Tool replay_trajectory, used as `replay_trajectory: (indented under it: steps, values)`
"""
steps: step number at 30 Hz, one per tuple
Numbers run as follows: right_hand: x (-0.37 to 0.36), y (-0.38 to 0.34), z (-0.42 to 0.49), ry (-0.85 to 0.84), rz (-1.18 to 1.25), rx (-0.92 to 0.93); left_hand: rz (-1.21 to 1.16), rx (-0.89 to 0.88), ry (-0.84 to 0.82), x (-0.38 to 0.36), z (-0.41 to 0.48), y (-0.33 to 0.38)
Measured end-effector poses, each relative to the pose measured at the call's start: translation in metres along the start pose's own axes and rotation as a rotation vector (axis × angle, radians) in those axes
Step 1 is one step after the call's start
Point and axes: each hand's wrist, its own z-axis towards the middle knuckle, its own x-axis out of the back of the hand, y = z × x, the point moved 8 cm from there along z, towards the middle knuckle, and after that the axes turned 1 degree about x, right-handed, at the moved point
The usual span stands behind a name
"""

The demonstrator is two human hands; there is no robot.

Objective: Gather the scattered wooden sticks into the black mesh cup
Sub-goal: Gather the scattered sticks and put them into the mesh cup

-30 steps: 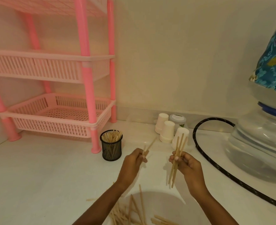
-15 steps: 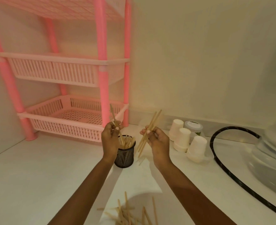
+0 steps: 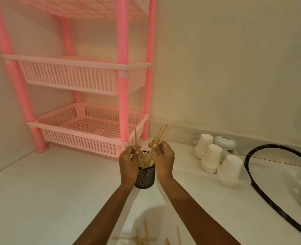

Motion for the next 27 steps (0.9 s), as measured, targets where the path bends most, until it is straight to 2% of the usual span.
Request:
replay_trajectory:
  steps: [6,13,18,22,27]
  values:
    - [-0.01,0.017,0.0,-0.117,-0.246,0.052,0.092,-0.014,0.005,0.003,-0.002,-0.016]
    - [-0.01,0.022,-0.002,-0.155,-0.581,0.205,0.029,-0.017,-0.024,0.002,-0.004,-0.011]
    - [-0.008,0.032,0.001,-0.176,-0.735,0.153,-0.012,-0.095,-0.033,-0.002,-0.009,0.008]
    - [-0.007,0.037,-0.003,-0.232,-0.765,0.12,0.0,-0.142,-0.107,-0.011,-0.011,0.017]
    - [-0.002,0.029,-0.012,-0.275,-0.691,0.176,0.072,-0.127,-0.172,-0.017,-0.011,0.009]
